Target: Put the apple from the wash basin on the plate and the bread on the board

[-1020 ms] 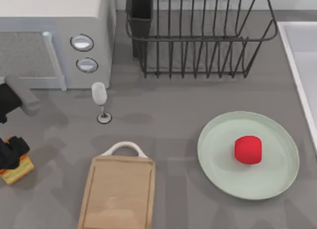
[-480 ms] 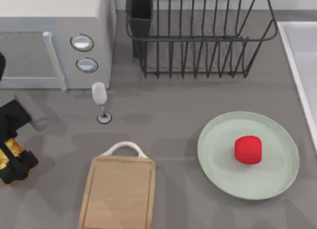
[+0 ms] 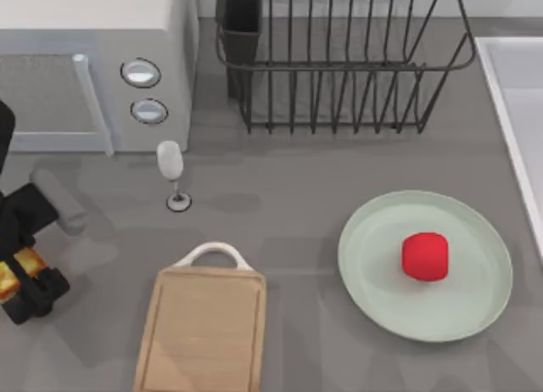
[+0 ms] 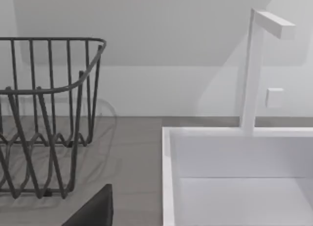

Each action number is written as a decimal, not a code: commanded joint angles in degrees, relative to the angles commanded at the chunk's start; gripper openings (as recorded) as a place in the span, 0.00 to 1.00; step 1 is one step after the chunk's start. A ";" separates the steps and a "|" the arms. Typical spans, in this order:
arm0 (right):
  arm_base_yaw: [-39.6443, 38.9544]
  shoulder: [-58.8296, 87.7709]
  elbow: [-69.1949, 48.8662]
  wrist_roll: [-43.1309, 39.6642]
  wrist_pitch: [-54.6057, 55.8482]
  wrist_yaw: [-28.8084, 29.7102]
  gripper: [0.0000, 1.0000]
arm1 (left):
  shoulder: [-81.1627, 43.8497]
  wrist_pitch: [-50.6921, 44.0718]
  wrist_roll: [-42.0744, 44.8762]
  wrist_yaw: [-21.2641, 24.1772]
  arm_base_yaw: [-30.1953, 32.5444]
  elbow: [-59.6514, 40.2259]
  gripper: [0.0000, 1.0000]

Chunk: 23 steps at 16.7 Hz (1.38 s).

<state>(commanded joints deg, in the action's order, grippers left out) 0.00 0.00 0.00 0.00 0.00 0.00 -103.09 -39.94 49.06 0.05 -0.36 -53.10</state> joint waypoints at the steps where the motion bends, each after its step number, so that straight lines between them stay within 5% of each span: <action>1: 0.00 0.00 0.00 0.00 0.00 0.00 1.00 | 0.00 0.00 0.00 0.00 0.00 0.00 0.85; 12: 0.00 0.00 0.00 0.00 0.00 0.00 1.00 | 0.00 0.00 0.00 0.00 0.00 0.00 0.02; 23: 0.00 0.00 0.00 0.00 0.00 0.00 1.00 | 1.17 -1.77 -0.26 0.42 0.06 -1.04 0.00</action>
<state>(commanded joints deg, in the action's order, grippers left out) 0.00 0.00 0.00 0.00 0.00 0.00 -101.92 -41.71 48.80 0.47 -0.29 -54.14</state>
